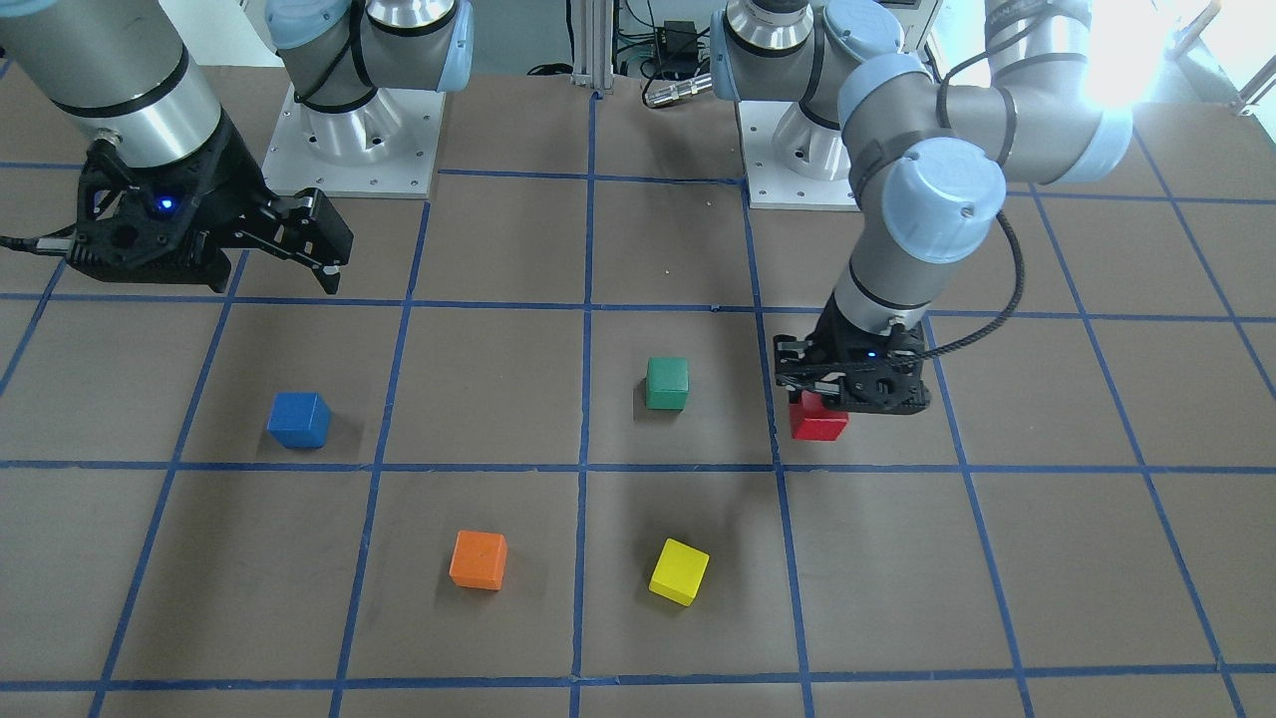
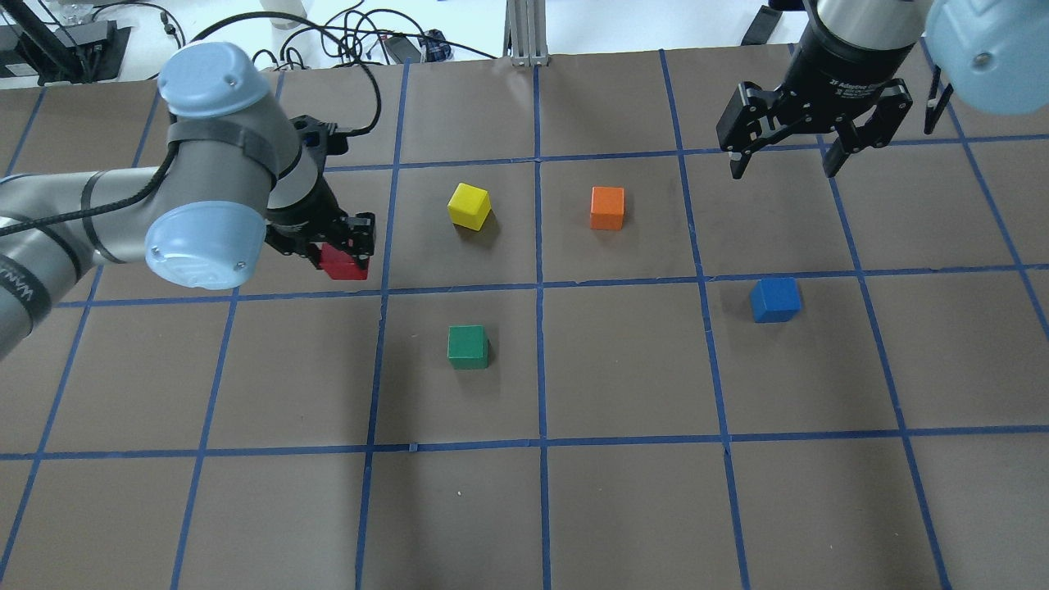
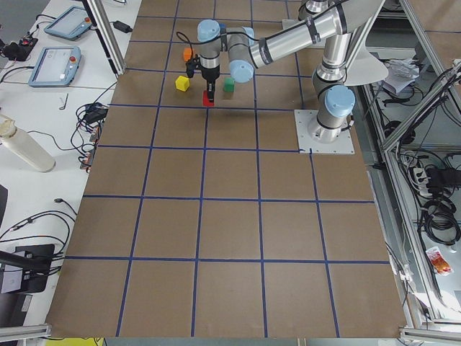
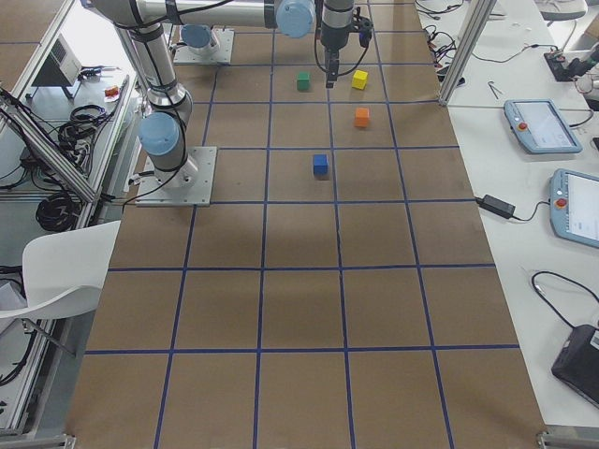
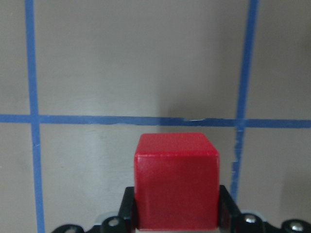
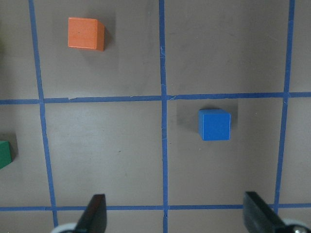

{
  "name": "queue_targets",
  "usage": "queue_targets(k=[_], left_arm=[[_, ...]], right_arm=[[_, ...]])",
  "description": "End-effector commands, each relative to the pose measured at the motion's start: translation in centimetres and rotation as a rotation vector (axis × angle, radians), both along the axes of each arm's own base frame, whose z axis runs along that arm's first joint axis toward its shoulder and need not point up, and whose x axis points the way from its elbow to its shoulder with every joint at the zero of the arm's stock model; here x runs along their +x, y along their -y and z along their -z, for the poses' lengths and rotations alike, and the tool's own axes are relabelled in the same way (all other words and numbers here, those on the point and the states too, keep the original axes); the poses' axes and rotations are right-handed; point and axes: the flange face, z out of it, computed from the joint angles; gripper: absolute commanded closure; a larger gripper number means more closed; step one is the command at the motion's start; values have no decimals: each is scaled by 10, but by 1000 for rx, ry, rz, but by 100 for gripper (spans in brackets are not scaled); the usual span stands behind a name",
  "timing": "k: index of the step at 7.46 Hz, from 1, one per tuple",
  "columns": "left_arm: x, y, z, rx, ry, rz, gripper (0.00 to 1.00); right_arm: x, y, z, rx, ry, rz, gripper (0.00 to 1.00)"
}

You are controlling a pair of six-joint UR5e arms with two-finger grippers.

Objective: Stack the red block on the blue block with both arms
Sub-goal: 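Carry the red cube with the left gripper toward the table centre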

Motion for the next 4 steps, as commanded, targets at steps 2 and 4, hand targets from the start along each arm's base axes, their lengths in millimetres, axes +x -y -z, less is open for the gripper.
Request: queue_targets(k=[2,4], left_arm=[[-121,-21,15,15,-122,-22,100],[-168,-31,44,10,-126,-22,100]], right_arm=[[-1,-1,-1,-1,-7,0,0],[-1,-1,-1,-1,-8,0,0]])
